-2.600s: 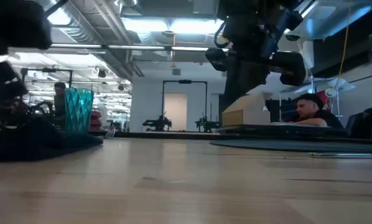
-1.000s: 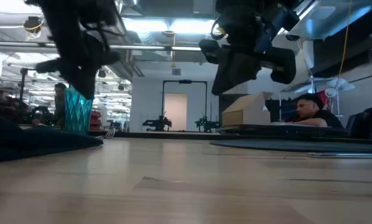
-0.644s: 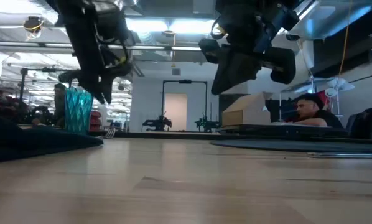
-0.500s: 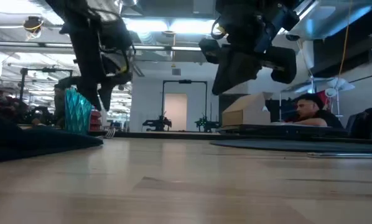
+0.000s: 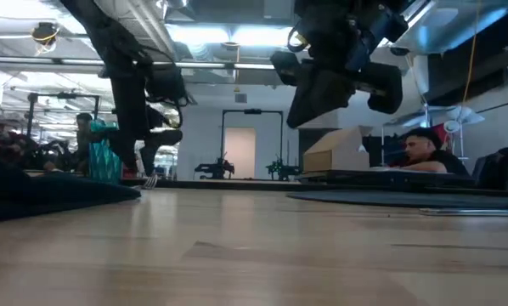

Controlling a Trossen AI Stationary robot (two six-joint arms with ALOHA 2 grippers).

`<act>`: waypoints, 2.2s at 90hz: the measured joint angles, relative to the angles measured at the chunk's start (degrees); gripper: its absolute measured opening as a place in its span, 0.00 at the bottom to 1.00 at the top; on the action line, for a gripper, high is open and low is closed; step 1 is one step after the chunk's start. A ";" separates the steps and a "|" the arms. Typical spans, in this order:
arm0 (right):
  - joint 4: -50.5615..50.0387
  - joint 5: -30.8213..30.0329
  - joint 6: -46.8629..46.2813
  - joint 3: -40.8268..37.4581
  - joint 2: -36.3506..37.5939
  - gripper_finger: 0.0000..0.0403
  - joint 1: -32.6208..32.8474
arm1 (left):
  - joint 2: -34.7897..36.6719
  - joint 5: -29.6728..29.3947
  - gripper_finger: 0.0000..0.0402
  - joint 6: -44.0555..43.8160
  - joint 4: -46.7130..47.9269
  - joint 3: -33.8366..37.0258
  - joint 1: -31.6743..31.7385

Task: Set table place
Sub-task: Put the silver fork on top of the black table napkin

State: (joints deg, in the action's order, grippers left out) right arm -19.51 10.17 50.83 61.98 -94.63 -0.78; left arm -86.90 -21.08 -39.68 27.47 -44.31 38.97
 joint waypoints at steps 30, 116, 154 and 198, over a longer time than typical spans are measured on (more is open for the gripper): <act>0.04 0.00 0.00 0.00 0.00 0.00 0.00 | -5.39 0.13 0.32 4.02 -2.85 0.00 4.65; 0.03 0.00 0.02 0.00 0.00 0.00 0.02 | -2.13 3.10 0.00 9.52 -4.25 0.00 1.32; -1.23 3.47 0.64 -0.41 -0.02 0.00 0.02 | 14.01 3.53 0.00 -11.01 17.61 0.00 -15.08; 0.18 4.70 0.80 -3.46 -0.02 0.00 0.02 | 13.44 -0.11 0.00 -57.54 23.33 -0.04 -50.83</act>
State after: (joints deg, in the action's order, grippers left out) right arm -19.33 14.88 51.63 58.51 -94.65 -0.75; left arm -73.46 -21.19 -97.22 50.80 -44.36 -11.86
